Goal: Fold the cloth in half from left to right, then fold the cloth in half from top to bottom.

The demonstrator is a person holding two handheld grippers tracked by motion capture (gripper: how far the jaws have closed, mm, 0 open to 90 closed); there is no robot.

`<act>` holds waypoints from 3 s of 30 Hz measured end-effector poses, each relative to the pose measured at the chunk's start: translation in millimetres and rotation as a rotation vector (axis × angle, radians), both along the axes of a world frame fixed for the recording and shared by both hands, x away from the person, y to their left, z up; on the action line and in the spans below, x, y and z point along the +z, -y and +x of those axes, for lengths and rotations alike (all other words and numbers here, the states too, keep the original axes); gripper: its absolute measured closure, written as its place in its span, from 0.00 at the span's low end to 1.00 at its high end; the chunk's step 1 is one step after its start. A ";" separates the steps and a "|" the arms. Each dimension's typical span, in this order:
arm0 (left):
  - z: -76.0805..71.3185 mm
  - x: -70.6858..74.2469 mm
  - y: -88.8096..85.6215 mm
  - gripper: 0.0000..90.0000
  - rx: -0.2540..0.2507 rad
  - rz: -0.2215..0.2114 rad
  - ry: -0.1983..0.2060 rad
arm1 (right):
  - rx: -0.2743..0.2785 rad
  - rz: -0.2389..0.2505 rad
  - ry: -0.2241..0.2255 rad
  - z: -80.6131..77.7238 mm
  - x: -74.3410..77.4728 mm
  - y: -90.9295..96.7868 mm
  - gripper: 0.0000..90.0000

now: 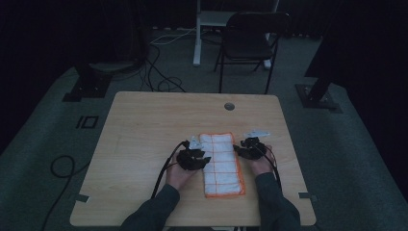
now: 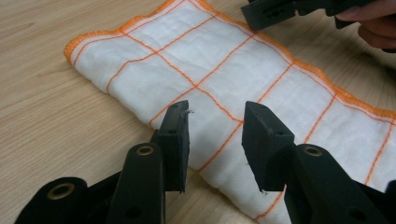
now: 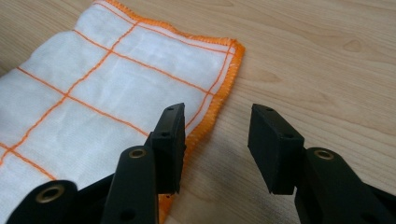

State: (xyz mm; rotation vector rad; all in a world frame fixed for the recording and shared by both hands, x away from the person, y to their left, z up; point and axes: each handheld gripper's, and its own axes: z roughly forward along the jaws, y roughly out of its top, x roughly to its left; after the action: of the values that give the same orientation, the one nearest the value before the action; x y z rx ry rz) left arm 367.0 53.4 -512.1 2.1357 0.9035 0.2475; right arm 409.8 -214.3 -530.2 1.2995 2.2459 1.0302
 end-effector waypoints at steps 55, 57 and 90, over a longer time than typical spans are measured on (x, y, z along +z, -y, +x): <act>53.2 -24.7 -13.3 0.92 0.218 0.002 -0.090 | 0.000 0.031 -0.048 2.3 -10.0 -30.2 0.77; 53.3 -24.1 -15.7 0.92 0.225 0.008 -0.090 | 0.002 0.032 -0.043 3.2 -10.4 -33.5 0.77; 61.3 -22.9 -31.9 0.72 0.291 -0.064 -0.151 | -0.035 0.029 -0.050 13.9 -9.2 -60.6 0.76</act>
State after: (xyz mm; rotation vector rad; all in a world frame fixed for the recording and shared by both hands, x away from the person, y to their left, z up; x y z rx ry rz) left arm 428.4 85.3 -535.0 1.9805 1.2949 0.2007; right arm 423.7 -153.6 -539.4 1.3865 2.2444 1.0318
